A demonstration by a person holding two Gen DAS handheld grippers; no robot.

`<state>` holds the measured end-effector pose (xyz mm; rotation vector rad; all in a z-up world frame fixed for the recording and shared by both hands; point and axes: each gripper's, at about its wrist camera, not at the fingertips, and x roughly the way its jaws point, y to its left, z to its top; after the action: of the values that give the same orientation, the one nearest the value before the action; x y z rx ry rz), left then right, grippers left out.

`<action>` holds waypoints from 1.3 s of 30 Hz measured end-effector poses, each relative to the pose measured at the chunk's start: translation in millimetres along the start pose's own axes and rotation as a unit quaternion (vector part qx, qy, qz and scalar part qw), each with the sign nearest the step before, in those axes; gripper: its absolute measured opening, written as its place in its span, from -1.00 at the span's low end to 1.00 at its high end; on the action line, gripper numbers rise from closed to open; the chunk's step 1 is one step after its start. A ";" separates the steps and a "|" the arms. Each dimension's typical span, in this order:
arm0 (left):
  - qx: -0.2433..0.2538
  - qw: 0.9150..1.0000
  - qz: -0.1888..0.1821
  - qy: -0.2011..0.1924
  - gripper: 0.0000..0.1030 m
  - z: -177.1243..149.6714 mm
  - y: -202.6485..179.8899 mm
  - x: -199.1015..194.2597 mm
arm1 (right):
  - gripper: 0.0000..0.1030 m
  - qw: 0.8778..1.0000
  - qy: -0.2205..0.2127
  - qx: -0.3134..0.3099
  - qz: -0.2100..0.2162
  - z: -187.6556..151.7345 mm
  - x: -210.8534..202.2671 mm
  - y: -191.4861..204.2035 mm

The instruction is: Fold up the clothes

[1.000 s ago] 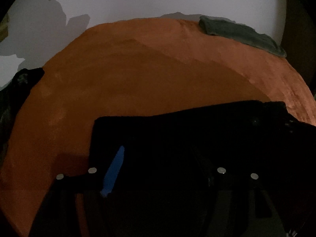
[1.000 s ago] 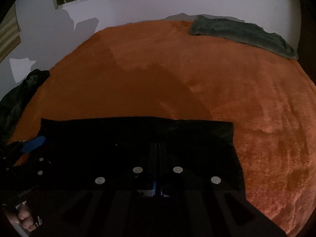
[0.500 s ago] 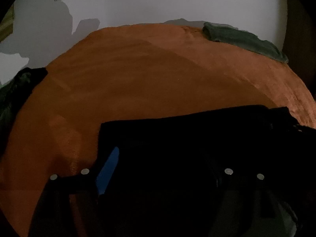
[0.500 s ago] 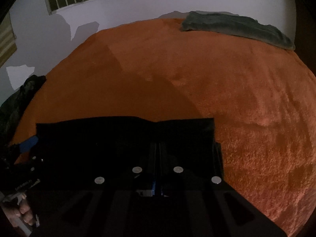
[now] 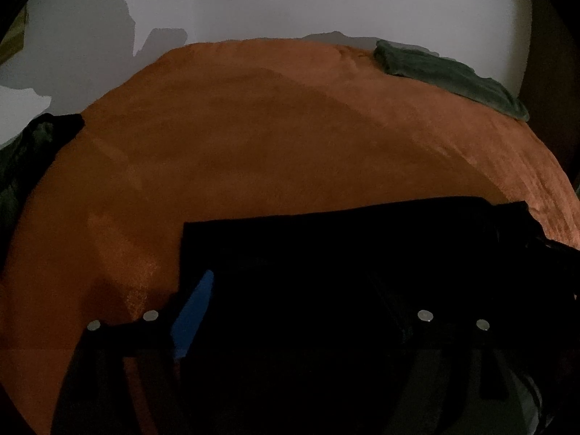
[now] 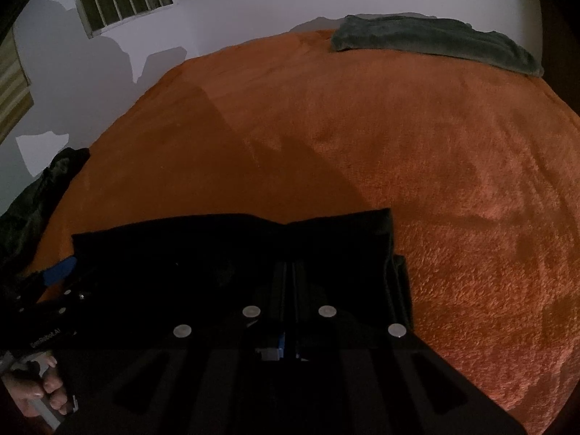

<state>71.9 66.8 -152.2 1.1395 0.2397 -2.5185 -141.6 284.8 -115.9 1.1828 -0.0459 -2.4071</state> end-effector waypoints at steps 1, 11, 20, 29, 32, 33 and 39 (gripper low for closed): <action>-0.003 1.000 0.000 0.004 0.76 0.9 0.9 1.6 | -0.97 1.000 -0.001 0.000 0.000 -0.3 -0.1 0.0; -0.063 0.997 -0.032 0.036 0.99 1.3 18.2 11.4 | -0.97 1.000 -0.006 0.000 0.000 -3.2 1.7 -1.0; -0.085 0.995 -0.051 0.031 0.98 16.3 19.1 -23.0 | -0.69 0.999 -0.031 -0.005 0.042 8.4 -20.4 9.0; -0.012 1.000 0.004 0.018 0.97 24.2 -24.5 -8.9 | -0.64 0.996 0.014 -0.090 0.003 12.9 -11.3 87.1; -0.027 0.999 0.031 0.028 0.97 25.2 -5.4 4.4 | -0.82 0.995 0.026 -0.093 -0.012 10.4 3.6 76.9; -0.039 0.998 0.036 0.027 0.97 26.2 3.6 5.3 | -0.88 0.995 0.025 -0.092 -0.018 10.3 4.7 70.2; -0.073 0.996 0.014 0.040 0.99 28.1 33.3 19.1 | -0.91 0.997 0.028 -0.015 -0.068 13.0 4.9 0.0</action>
<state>54.1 22.9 -148.1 1.1773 0.4176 -2.3901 -154.0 280.6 -111.3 1.2758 0.0911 -2.4816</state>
